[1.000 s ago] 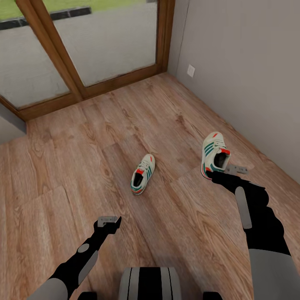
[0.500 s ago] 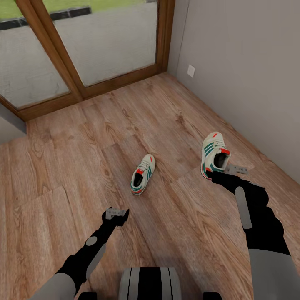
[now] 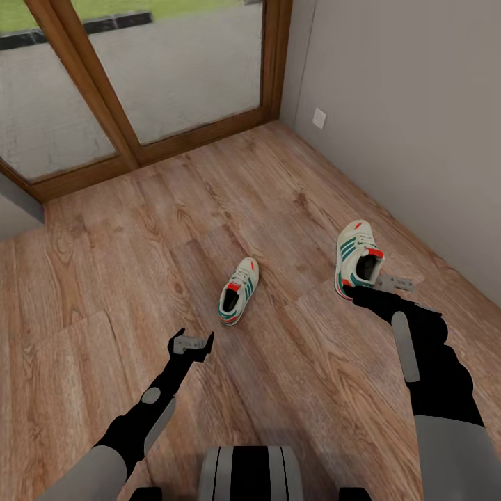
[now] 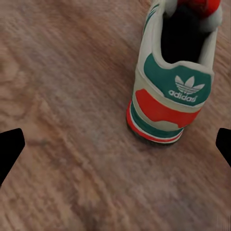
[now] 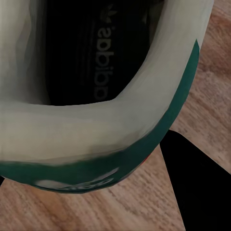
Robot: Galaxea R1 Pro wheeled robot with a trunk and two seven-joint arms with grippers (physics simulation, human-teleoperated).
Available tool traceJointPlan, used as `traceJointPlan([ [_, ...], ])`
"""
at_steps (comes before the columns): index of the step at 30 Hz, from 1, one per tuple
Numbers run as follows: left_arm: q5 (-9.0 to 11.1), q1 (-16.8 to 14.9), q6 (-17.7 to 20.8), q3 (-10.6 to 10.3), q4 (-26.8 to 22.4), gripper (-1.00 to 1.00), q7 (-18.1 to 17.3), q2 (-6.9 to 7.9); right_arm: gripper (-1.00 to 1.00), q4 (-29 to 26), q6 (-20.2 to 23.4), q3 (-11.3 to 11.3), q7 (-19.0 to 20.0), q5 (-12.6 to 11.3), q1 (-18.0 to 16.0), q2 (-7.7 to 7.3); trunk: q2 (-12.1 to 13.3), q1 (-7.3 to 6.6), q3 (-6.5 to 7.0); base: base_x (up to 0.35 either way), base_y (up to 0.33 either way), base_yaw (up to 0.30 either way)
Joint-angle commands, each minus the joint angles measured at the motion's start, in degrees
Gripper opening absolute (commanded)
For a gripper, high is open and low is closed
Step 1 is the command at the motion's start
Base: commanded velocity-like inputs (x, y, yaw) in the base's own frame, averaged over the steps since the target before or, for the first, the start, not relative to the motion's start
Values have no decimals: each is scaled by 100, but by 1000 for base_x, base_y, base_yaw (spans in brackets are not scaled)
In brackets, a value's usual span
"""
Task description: Pick up the two gym shoes and the two sandals from the corridor floor and place them onto the hallstand (shoe rack) in the corridor, making sure they are on the rack and not on the floor. Arrange them so the two gym shoes are next to each other and the two sandals are next to each other.
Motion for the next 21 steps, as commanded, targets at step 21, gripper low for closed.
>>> traceJointPlan([
  [21, 65, -4, -32, -17, -10, 100, -16, 84, -100, 12, 26, 18, -6, -28, -3, 8, -1, -1, 68, 115, 0, -233],
])
